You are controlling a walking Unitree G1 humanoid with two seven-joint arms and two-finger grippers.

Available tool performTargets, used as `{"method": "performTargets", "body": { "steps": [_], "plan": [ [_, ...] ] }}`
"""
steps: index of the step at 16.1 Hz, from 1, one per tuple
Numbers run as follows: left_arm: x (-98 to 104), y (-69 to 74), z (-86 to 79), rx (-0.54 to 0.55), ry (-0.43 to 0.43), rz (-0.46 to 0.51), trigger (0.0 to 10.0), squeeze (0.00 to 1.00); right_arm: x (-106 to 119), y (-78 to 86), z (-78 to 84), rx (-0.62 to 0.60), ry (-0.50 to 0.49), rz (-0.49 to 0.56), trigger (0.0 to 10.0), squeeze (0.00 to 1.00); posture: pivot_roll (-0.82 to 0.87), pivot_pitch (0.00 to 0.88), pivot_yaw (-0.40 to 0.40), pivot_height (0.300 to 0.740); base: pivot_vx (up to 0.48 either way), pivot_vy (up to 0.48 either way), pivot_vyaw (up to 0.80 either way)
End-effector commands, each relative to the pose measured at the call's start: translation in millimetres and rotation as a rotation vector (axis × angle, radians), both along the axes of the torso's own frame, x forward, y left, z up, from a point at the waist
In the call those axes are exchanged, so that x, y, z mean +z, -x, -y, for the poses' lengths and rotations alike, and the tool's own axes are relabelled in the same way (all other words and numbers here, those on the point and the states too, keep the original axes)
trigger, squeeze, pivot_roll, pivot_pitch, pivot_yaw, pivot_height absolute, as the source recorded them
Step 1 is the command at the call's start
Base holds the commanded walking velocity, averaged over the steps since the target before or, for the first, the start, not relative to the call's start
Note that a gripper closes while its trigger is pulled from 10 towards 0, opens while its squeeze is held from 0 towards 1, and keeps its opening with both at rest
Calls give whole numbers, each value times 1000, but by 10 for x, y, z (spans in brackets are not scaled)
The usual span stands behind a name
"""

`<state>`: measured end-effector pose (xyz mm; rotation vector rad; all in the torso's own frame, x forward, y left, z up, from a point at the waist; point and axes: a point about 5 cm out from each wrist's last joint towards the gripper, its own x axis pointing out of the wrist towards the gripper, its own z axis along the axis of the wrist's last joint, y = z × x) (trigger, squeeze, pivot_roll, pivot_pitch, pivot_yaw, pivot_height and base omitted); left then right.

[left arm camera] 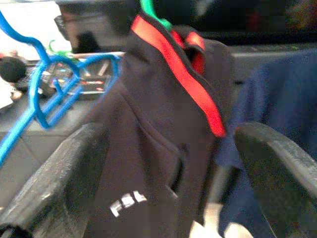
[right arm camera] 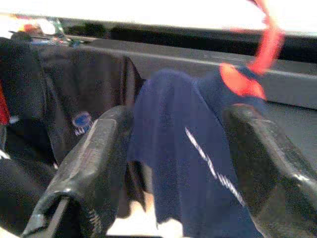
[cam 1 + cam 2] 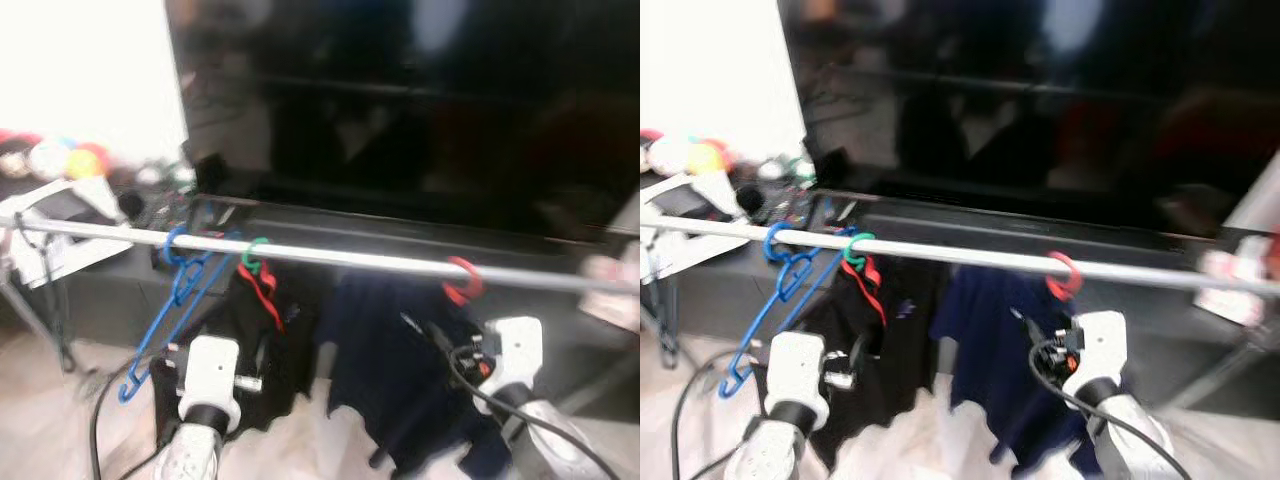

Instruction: Hang hanger

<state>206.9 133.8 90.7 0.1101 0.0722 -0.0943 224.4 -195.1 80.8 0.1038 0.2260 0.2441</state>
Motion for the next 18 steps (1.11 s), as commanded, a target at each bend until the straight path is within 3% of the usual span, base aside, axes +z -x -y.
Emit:
{"method": "performTargets", "body": {
  "steps": [1, 3, 5, 7, 14, 18],
  "plan": [
    [13, 48, 46, -11, 10, 0, 10000, 0, -41, -4, 24, -8, 7, -20, 10000, 0, 8, 0, -81, 716, -311, 0, 0],
    [-53, 74, -6, -15, -10, -21, 10000, 0, -117, -15, -19, -14, 10, -34, 10000, 0, 3, 0, -78, 716, -304, 0, 0],
    [-103, -2, -104, 11, -30, -36, 10000, 0, -119, -76, -81, -30, -7, -31, 10000, 0, 2, 0, -76, 716, 0, 0, 0],
    [-87, -91, -98, 12, -27, -23, 10000, 0, -113, -137, -113, -41, -16, -17, 10000, 0, 8, 0, -78, 716, 0, 0, 0],
    [-188, -150, 20, -65, -59, -60, 10000, 0, -131, -213, -116, -114, 5, -3, 10000, 0, 3, 0, -68, 716, 0, 0, 0],
    [-214, -218, -87, -15, -79, -51, 10000, 0, -170, -307, -200, -105, 17, 5, 10000, 0, 28, 0, -71, 716, 0, 0, 0]
  ]
}}
